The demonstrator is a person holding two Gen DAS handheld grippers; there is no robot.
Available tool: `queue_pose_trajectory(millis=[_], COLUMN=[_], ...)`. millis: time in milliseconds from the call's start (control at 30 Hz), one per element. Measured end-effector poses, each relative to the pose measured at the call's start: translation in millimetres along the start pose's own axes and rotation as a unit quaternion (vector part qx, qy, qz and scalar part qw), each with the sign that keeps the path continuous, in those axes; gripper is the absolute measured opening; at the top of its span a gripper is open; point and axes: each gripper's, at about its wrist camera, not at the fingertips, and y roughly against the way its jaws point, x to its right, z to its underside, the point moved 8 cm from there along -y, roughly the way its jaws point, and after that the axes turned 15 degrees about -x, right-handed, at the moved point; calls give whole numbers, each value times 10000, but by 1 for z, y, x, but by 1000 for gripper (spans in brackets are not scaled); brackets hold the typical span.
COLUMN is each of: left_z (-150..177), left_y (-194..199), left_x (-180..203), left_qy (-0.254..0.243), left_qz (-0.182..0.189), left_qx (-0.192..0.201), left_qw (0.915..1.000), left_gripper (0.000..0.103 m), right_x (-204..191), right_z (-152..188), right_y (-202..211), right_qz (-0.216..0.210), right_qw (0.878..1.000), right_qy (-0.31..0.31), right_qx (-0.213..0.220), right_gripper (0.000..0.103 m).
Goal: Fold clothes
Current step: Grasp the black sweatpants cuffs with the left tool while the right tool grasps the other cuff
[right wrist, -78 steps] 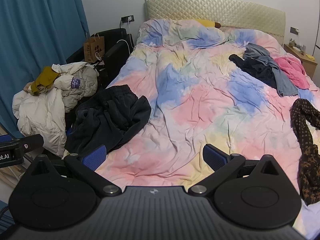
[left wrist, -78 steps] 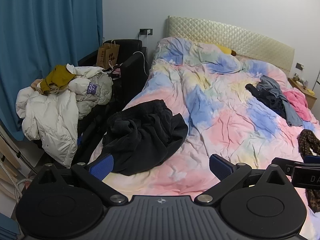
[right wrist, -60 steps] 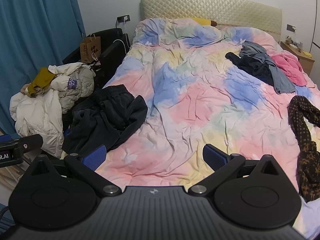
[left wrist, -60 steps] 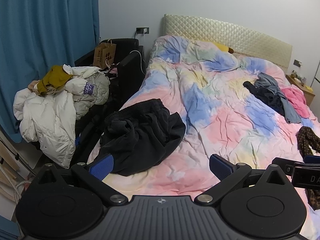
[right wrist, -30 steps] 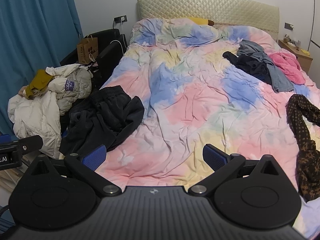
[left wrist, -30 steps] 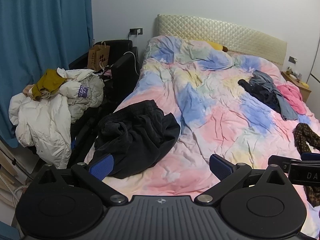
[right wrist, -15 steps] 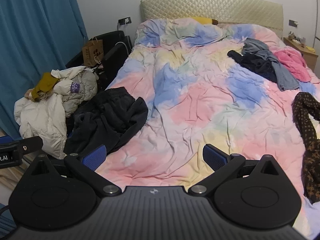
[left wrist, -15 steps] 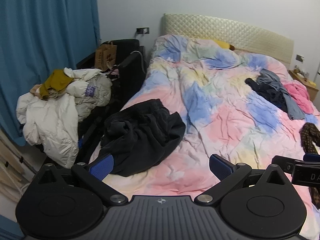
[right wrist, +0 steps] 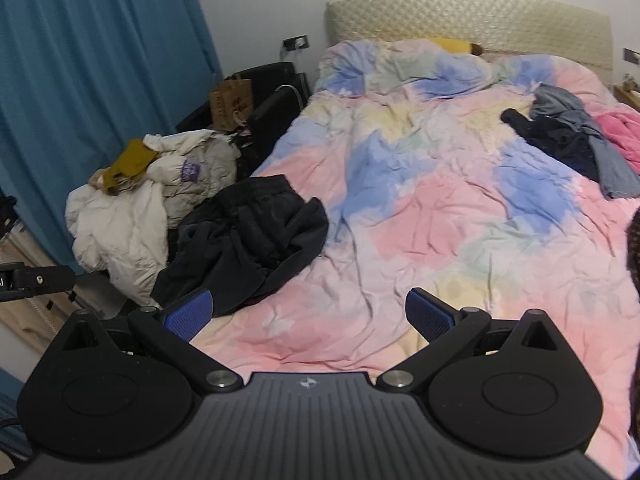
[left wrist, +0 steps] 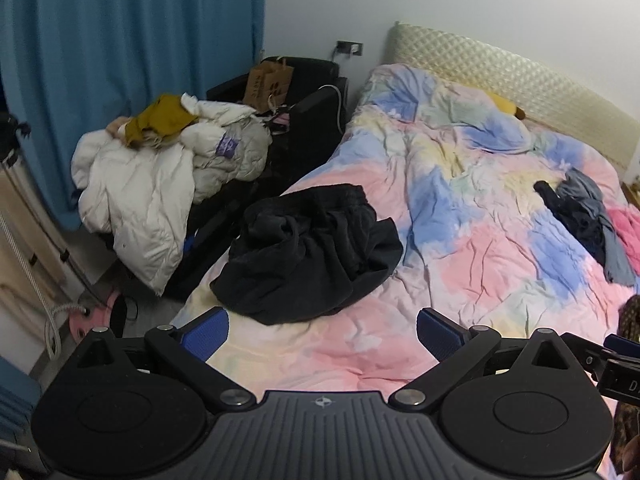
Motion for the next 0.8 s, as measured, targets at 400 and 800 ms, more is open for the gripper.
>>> queue_pose_trajectory(millis=[400,800], left_z=[-40,-164], left_y=[-67,-224], left_x=[-88,-173], left_qy=[777,1303], left_qz=[-54,1001], left_qx=[-300,-352], left_qw=[9965,9858], left_gripper=[98,91], right_x=[-21,-61], right_z=[-46,-141], right_y=[-55,-171], right_qz=[61,445], right_qw=[9998,9970], right_qy=[108,71], right_qx=[-179,-622], right_gripper=[103,102])
